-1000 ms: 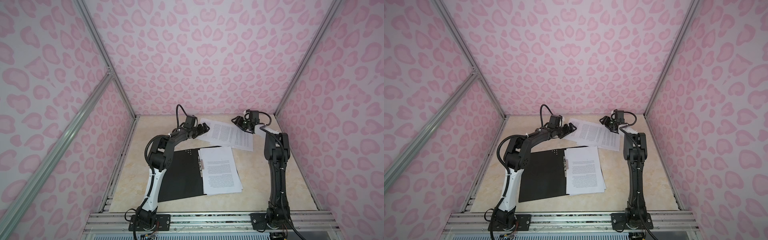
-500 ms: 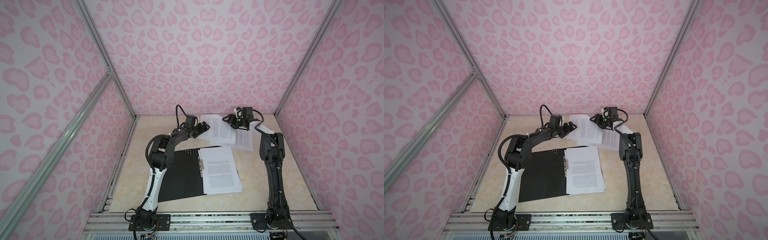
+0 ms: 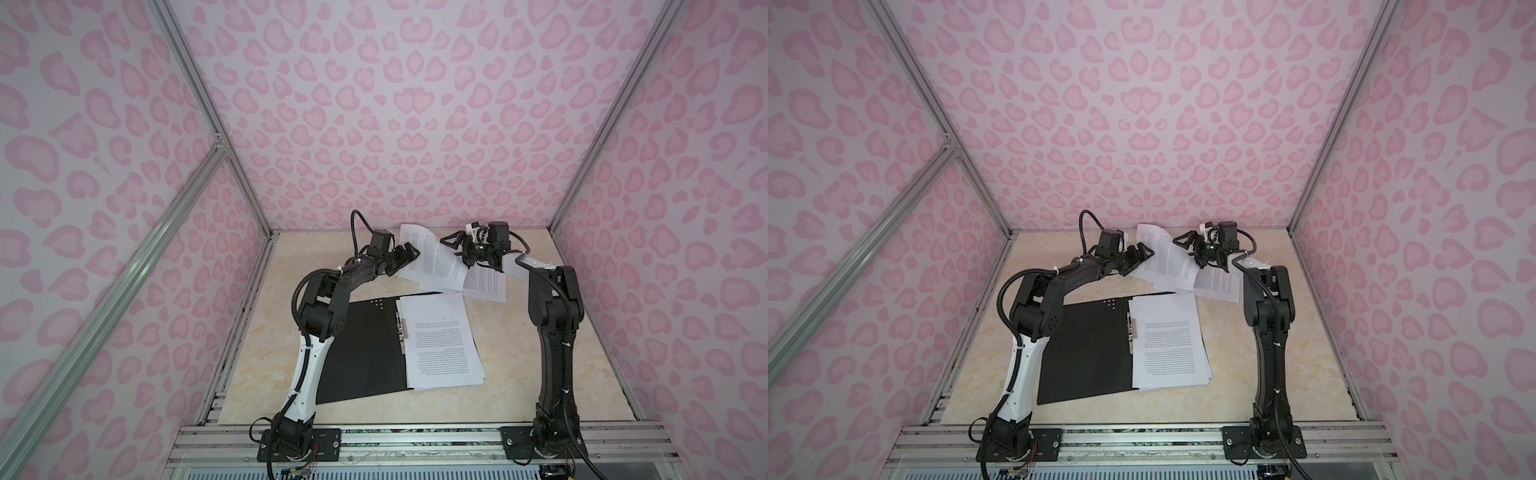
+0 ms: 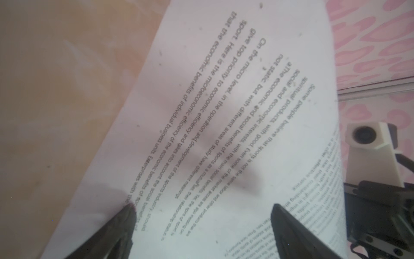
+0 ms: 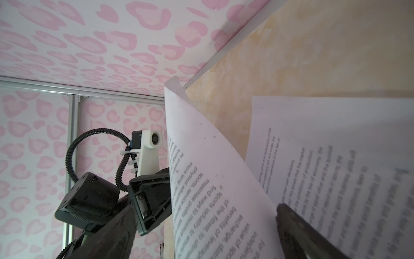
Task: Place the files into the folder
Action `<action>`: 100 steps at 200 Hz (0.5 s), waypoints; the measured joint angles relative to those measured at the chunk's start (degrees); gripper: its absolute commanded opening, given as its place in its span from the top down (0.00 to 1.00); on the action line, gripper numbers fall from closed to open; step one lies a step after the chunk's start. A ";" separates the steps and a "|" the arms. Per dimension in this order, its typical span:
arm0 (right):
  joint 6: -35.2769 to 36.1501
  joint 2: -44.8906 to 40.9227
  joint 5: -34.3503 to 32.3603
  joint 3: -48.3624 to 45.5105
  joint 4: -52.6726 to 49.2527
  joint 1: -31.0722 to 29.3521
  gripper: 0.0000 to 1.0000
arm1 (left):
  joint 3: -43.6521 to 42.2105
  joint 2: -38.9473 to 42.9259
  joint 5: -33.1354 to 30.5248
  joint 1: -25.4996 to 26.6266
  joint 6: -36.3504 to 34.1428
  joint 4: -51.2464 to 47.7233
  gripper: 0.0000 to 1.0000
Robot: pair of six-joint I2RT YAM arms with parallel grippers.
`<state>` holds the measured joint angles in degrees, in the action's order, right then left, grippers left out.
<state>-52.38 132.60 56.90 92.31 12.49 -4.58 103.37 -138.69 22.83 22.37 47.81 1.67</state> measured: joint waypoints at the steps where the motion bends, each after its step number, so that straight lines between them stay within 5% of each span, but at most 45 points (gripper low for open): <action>1: -0.28 -0.09 -0.02 -0.28 0.35 0.04 0.02 | 0.00 0.00 0.02 0.00 0.04 0.02 0.04; 39: -14.34 -2.43 -1.01 -15.34 19.02 1.33 0.02 | -0.02 -0.39 0.31 -0.24 1.14 1.25 0.05; 100: -27.30 -6.62 -2.54 -25.81 39.54 1.31 0.02 | -0.42 -0.57 1.36 -0.68 1.84 2.25 0.05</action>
<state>-79.68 125.97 54.37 66.50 52.03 -3.27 102.96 -139.26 24.18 21.69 49.65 3.92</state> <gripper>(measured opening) 0.980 0.952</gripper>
